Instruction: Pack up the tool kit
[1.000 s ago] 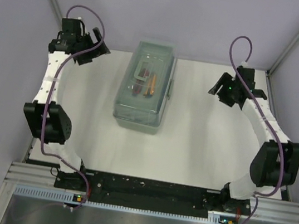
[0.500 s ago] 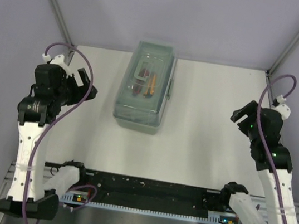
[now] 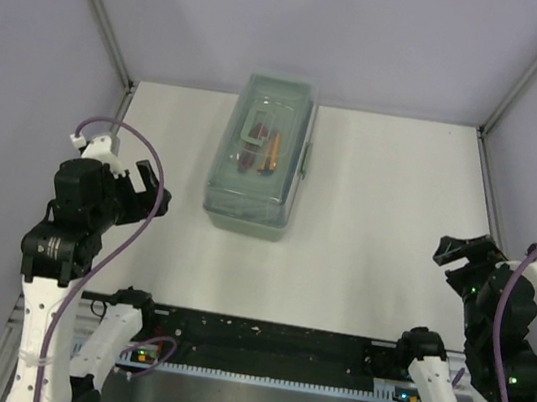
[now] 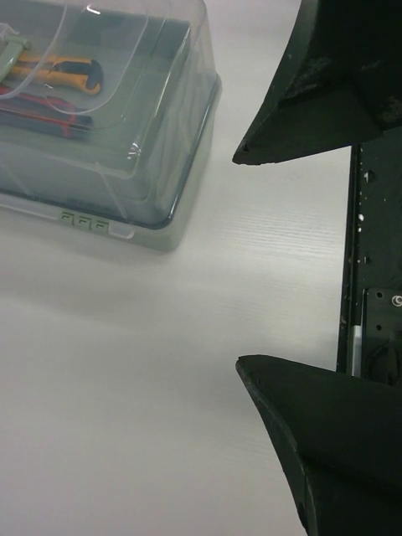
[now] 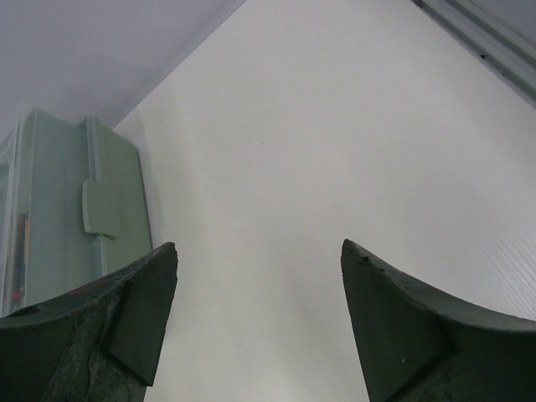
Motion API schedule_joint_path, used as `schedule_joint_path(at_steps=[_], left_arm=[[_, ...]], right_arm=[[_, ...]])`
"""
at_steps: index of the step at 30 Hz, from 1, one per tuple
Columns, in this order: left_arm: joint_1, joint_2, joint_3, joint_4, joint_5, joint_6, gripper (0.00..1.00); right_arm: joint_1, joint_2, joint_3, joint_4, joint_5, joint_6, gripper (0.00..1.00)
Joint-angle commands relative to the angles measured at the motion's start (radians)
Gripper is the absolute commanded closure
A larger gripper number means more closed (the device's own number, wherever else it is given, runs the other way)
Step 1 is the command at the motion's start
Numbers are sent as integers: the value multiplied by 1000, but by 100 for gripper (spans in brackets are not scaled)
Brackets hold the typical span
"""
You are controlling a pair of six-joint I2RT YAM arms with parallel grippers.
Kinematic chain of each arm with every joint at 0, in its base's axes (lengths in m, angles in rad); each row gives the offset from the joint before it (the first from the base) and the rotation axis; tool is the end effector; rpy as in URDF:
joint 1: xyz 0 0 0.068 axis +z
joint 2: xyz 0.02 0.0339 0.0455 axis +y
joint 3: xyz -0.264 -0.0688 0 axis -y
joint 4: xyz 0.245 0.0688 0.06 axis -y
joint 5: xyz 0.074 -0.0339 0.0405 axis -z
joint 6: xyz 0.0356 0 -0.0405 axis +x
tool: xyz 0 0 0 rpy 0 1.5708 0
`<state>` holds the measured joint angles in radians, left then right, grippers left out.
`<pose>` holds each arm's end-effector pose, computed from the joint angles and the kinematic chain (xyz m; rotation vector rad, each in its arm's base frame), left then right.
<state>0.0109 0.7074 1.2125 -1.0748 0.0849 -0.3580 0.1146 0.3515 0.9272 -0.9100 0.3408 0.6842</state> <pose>0.0969 -0.0020 0.3971 -0.3455 2.1246 -0.2933 0.0476 -0.0065 0.3528 0.7479 1.7370 0.2216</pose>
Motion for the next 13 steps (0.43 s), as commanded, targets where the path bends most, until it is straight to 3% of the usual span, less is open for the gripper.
schedule_joint_path(at_steps=[1,13], left_arm=[[-40,-29,-21,7,-76,31,1],[-55,-43,-24,6,-171,16,2]], right_arm=[[-4,-66,73,-111,52,-11,22],[-1,-69,73,-161,61,-12,22]])
